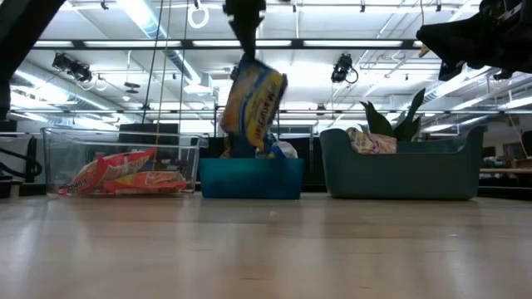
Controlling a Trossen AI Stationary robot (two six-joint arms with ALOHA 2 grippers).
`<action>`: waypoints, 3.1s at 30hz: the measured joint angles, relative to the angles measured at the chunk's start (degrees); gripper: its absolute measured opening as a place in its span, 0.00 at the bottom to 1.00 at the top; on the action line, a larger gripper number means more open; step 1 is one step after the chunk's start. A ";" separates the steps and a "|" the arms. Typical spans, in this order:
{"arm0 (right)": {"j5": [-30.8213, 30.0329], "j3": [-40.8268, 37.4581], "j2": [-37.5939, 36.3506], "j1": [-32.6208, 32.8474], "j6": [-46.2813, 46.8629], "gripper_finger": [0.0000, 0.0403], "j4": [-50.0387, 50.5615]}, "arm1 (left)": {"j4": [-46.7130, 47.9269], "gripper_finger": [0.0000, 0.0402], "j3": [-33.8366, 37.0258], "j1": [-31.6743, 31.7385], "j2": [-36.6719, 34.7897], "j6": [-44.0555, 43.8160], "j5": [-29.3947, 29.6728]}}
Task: Sort Maruchan noodles
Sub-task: Put the blue noodle pack into the blue bin, then adjust the blue bin on the table
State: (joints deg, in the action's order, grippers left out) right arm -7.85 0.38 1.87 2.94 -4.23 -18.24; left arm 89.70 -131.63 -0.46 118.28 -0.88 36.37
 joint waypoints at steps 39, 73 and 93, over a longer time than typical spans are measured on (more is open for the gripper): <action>0.01 0.00 0.00 -0.02 0.01 0.14 -0.08 | -49.05 0.12 36.82 13.42 -0.09 19.32 -8.00; 0.01 0.00 -0.02 -0.02 0.00 0.14 -0.04 | -38.17 0.24 27.49 4.37 -0.72 15.50 -41.34; 0.01 0.00 0.00 -0.02 0.00 0.14 -0.07 | -49.26 0.24 42.18 0.00 -0.05 13.19 -19.68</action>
State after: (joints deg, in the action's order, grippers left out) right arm -7.84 0.38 1.87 2.92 -4.23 -18.31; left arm 40.44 -89.45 -0.45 118.23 12.30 16.69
